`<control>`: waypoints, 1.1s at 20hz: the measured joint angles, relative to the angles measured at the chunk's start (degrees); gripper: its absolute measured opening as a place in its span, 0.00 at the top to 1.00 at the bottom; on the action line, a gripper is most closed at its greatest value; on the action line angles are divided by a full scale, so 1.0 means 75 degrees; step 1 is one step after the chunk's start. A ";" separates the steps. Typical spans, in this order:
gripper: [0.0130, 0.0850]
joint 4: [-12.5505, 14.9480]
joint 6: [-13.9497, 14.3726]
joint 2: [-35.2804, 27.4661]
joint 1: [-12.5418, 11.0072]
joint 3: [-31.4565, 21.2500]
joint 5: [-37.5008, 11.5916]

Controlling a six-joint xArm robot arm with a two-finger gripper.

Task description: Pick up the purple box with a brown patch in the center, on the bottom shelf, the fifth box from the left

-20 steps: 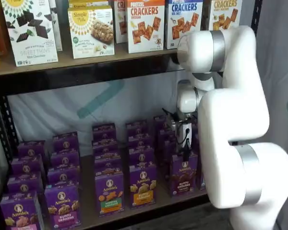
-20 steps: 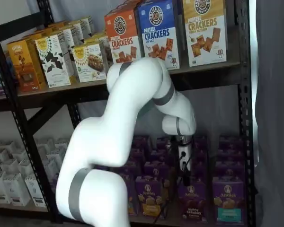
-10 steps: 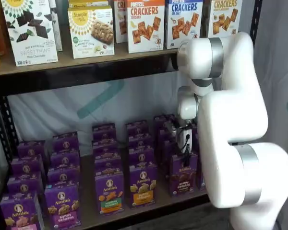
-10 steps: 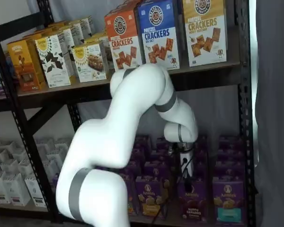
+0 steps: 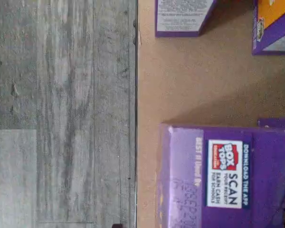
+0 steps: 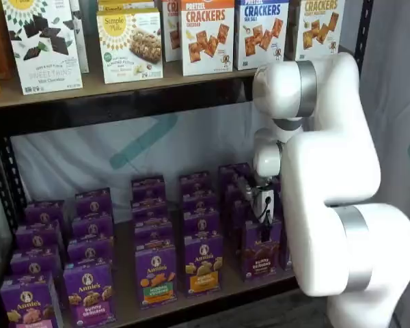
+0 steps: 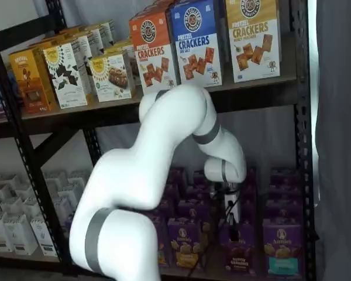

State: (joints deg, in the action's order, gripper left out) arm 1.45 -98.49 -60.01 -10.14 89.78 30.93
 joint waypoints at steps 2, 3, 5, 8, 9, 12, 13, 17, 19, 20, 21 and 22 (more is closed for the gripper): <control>0.06 0.0065 0.0049 -0.0085 -0.0009 0.0095 0.0002; 0.11 0.0098 0.0076 -0.0107 -0.0010 0.0132 0.0042; 0.17 0.0090 0.0063 -0.0160 -0.0014 0.0208 0.0096; 0.22 -0.0031 -0.0052 -0.0230 -0.0025 0.0312 0.0148; 0.28 -0.0061 -0.0083 -0.0240 -0.0030 0.0322 0.0126; 0.39 -0.0150 -0.0169 -0.0251 -0.0040 0.0352 0.0133; 0.39 -0.0166 -0.0186 -0.0255 -0.0043 0.0367 0.0146; 0.50 -0.0184 -0.0206 -0.0261 -0.0049 0.0389 0.0154; 0.56 -0.0162 -0.0184 -0.0263 -0.0047 0.0390 0.0147; 0.61 -0.0152 -0.0174 -0.0264 -0.0044 0.0390 0.0149; 0.61 -0.0139 -0.0159 -0.0264 -0.0040 0.0383 0.0143; 0.67 -0.0143 -0.0159 -0.0260 -0.0035 0.0373 0.0144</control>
State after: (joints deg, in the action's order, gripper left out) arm 0.38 -99.68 -61.96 -10.40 92.58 32.01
